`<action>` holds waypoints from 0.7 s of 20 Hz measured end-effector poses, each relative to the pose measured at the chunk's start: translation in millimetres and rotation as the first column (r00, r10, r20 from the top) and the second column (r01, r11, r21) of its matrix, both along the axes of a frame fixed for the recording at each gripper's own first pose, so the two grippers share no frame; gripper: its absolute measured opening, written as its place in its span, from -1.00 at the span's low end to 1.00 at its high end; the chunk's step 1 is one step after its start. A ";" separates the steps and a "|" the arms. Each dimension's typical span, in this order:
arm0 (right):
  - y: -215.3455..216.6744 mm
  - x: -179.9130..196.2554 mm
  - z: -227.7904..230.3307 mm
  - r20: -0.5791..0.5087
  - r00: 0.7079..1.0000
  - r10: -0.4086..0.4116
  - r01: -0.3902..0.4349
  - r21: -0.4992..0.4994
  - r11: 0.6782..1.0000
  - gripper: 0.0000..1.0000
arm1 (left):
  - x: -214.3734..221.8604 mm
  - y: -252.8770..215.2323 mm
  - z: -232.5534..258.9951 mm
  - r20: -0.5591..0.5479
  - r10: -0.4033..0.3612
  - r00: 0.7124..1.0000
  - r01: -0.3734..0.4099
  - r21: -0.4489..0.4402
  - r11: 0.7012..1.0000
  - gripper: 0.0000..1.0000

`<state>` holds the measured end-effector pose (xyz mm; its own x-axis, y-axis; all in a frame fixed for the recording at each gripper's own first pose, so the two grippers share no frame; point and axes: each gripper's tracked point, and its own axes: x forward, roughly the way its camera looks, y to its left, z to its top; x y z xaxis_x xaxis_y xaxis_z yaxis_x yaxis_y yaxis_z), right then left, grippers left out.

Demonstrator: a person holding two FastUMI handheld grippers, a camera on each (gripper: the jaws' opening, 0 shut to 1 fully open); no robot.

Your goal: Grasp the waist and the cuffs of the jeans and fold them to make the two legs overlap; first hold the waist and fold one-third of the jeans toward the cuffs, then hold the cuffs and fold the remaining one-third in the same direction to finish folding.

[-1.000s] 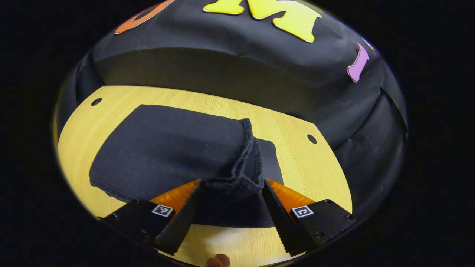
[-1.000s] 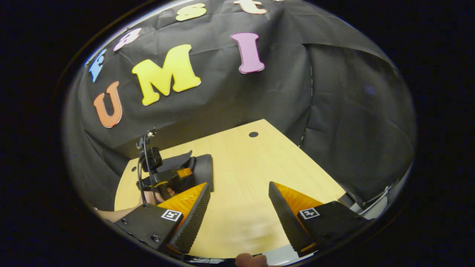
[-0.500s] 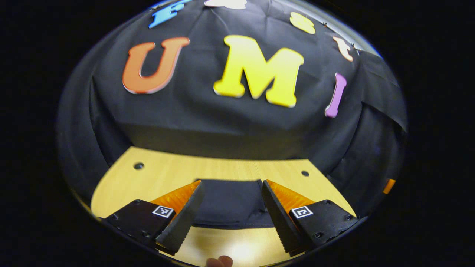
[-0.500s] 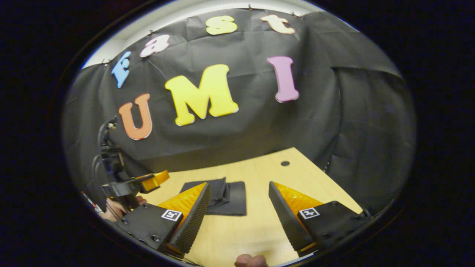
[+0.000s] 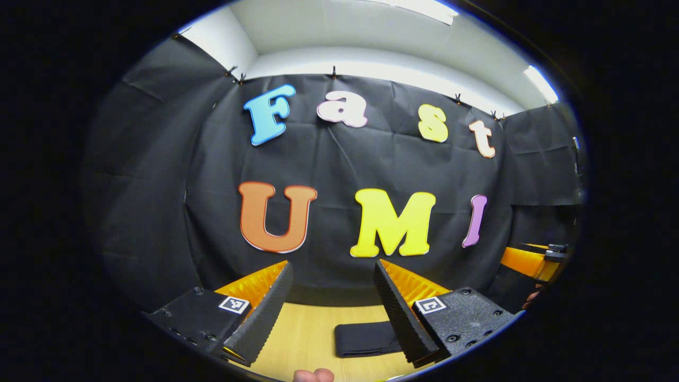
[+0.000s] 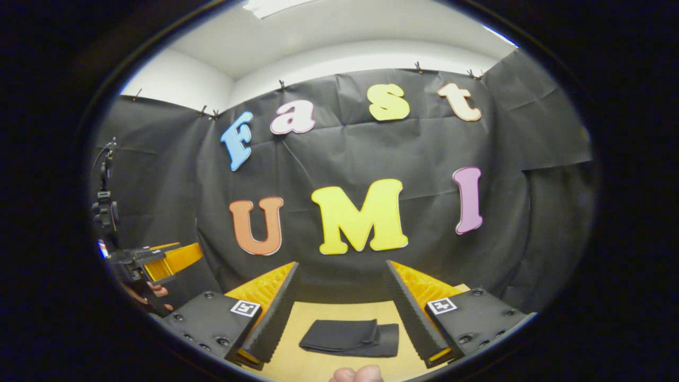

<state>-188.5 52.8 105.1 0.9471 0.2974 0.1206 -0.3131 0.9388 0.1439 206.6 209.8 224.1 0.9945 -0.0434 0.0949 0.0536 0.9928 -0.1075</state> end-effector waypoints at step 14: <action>-17.3 -9.6 -8.6 0.048 0.995 -0.089 0.091 -0.038 0.995 0.84 | -27.3 -25.2 5.9 0.012 0.014 1.000 -0.014 -0.008 1.000 0.96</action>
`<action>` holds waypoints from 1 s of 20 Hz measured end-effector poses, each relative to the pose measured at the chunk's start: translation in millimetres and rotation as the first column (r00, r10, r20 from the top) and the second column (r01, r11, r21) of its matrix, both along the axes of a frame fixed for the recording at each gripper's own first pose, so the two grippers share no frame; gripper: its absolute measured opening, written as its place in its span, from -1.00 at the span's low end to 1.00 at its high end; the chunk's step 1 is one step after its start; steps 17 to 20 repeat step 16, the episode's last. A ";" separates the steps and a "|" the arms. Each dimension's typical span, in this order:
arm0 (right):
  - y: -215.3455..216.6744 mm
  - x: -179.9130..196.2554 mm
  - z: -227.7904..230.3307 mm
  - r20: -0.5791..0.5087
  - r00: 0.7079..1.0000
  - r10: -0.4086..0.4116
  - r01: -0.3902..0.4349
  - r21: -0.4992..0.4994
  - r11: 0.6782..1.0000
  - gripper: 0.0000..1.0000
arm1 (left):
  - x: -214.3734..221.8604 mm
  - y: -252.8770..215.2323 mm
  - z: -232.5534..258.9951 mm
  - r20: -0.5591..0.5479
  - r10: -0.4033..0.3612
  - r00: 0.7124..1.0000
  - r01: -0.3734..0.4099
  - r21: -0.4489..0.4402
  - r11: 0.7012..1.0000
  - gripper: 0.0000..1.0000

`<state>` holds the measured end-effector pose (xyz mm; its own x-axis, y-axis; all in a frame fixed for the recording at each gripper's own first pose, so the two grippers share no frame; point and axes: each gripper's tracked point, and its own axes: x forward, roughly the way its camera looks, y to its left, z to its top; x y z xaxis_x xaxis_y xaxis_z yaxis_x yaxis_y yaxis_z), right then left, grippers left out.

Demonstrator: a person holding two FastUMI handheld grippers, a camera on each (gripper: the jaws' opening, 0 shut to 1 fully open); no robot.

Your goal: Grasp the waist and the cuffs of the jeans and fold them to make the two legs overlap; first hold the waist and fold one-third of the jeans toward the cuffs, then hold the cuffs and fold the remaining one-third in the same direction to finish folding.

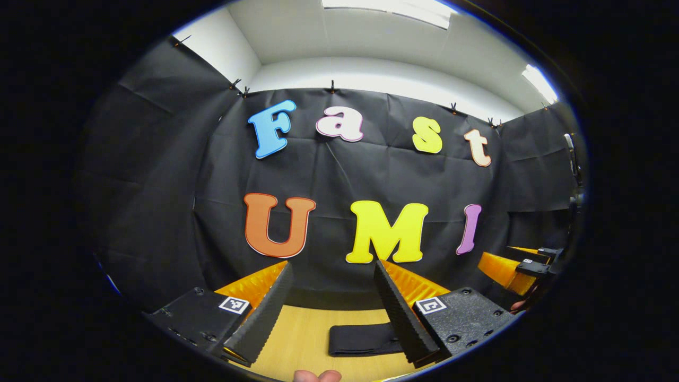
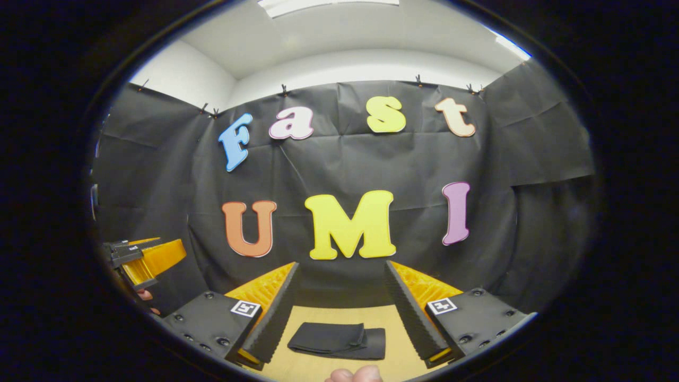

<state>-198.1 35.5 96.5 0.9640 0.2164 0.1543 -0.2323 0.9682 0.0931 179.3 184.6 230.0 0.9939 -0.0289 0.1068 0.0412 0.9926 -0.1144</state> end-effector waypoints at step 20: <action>-18.1 11.9 0.3 0.012 0.999 -0.042 0.042 0.006 0.999 0.84 | 10.5 -19.5 -8.1 -0.026 0.020 0.999 -0.020 0.006 1.000 0.96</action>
